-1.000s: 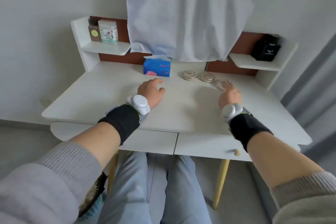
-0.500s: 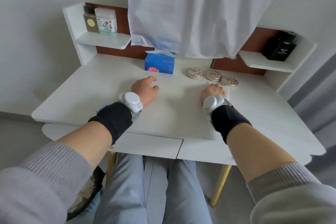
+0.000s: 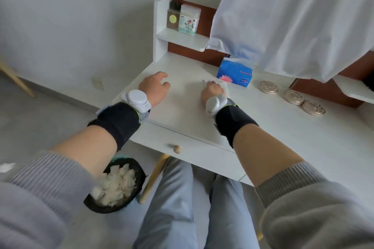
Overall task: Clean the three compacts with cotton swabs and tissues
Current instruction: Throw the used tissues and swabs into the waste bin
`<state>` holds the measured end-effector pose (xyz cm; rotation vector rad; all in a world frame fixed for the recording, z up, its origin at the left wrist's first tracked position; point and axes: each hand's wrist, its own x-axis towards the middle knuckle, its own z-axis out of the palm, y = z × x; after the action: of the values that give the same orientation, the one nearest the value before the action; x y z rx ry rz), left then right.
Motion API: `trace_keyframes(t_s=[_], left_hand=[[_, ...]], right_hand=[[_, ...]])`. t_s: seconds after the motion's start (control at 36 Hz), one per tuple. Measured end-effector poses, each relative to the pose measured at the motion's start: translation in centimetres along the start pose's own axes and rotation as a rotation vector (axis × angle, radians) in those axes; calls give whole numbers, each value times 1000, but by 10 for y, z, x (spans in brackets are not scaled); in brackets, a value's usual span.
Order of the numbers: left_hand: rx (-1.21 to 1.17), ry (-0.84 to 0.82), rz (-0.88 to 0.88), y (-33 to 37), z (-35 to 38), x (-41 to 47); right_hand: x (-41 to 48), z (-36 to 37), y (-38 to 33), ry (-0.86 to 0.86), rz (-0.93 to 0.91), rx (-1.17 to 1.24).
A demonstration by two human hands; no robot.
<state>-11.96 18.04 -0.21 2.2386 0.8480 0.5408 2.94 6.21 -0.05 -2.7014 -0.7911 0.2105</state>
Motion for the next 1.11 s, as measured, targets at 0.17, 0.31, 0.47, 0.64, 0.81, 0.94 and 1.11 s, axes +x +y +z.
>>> trace_keyframes(t_s=[0.17,0.31,0.47,0.64,0.81,0.94,1.11], left_hand=[[-48,81,-92,-52,-50,-10],[-158,183,-186,-82,-86,-26],[-275,319,-266,-122,-123,-55],[-341,277,-272,-148,-150,-88],[-426,1,-365,-161,-125,-106],[-625,-117,-481,-170,-98,-121],[-901,-162,-664,-177,-82,-130]], right_hand=[[-29,41,-104,-21,-175,45],[-78,74,-176,-16,-315,32],[-152,113,-237,-201,-426,122],[-164,152,-225,-368,-465,286],[-156,156,-196,-409,-410,650],[-150,163,-186,-422,-340,690],[-153,176,-177,-478,-266,766]])
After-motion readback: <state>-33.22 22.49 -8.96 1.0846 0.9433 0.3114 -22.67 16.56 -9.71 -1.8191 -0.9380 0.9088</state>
